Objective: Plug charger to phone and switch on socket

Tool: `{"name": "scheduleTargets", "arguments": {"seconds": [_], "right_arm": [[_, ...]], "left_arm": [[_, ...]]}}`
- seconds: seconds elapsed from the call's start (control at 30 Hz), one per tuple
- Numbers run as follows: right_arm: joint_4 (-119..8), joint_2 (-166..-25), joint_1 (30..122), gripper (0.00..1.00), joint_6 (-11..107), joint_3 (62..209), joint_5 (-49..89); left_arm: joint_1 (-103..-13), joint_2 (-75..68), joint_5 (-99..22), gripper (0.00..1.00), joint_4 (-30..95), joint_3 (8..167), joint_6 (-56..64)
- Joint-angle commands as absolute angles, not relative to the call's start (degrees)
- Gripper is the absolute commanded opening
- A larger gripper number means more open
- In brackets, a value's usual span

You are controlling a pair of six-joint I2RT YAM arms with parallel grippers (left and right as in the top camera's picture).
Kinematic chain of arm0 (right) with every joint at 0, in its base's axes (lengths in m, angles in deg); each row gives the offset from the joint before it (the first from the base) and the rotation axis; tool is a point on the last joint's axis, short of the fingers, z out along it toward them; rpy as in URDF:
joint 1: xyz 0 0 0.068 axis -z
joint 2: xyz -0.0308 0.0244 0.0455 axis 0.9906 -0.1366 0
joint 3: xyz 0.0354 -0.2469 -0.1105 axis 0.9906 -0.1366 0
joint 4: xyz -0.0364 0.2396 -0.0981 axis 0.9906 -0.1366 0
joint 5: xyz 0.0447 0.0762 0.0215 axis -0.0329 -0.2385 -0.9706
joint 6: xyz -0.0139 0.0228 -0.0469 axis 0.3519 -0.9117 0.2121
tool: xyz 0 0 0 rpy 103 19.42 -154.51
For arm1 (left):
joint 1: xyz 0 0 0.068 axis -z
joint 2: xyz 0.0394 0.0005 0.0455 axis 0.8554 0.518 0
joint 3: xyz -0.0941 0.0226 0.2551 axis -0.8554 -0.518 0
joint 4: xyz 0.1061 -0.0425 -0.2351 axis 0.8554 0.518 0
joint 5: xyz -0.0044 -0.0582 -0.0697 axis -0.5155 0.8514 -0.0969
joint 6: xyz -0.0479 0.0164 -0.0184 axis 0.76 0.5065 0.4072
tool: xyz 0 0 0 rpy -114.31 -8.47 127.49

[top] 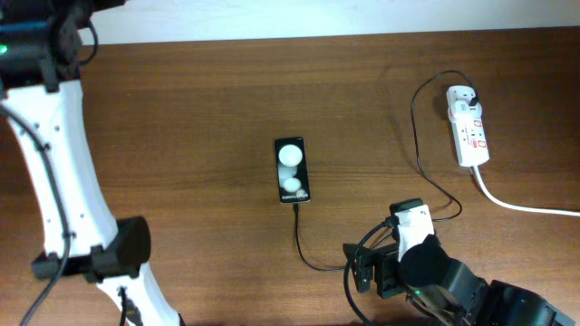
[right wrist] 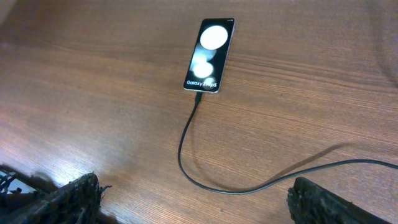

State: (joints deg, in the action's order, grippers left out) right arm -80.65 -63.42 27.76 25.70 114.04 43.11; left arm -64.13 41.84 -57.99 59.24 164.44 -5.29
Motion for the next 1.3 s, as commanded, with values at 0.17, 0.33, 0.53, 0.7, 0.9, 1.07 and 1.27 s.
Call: {"name": "scheduleTargets", "arguments": {"seconds": [0.17,0.33,0.53,0.7,0.9,1.07,1.27], "right_arm": [[-82.55,-63.10,27.87,0.99,25.19,114.96,41.28],[-82.51,-63.10,27.87,0.99,25.17,114.96,40.18],[-80.98,-63.10,27.87,0.99,25.17,114.96,33.12],[-80.32,-63.10,27.87,0.99,25.17,114.98,33.17],[-80.30,-63.10,27.89,0.99,25.17,114.98,34.89],[-80.19,-63.14,27.87,0.99,24.01,114.98,34.87],[-80.17,-66.11,27.87,0.99,23.66,114.98,34.85]], "left_arm": [[-64.21,11.26,-58.45,0.99,40.36,121.52,-5.29],[-64.17,-20.06,-58.87,0.99,15.14,81.87,-10.75],[-64.21,-54.92,-58.80,0.99,2.70,61.78,-10.73],[-64.21,-56.41,-48.62,0.99,2.85,61.78,-10.73],[-64.21,-59.09,-48.62,0.99,2.83,61.78,-10.71],[-56.89,-62.02,-48.31,0.99,2.81,61.78,-10.75],[-54.95,-62.72,-53.91,0.99,3.29,61.76,-13.26]]}}
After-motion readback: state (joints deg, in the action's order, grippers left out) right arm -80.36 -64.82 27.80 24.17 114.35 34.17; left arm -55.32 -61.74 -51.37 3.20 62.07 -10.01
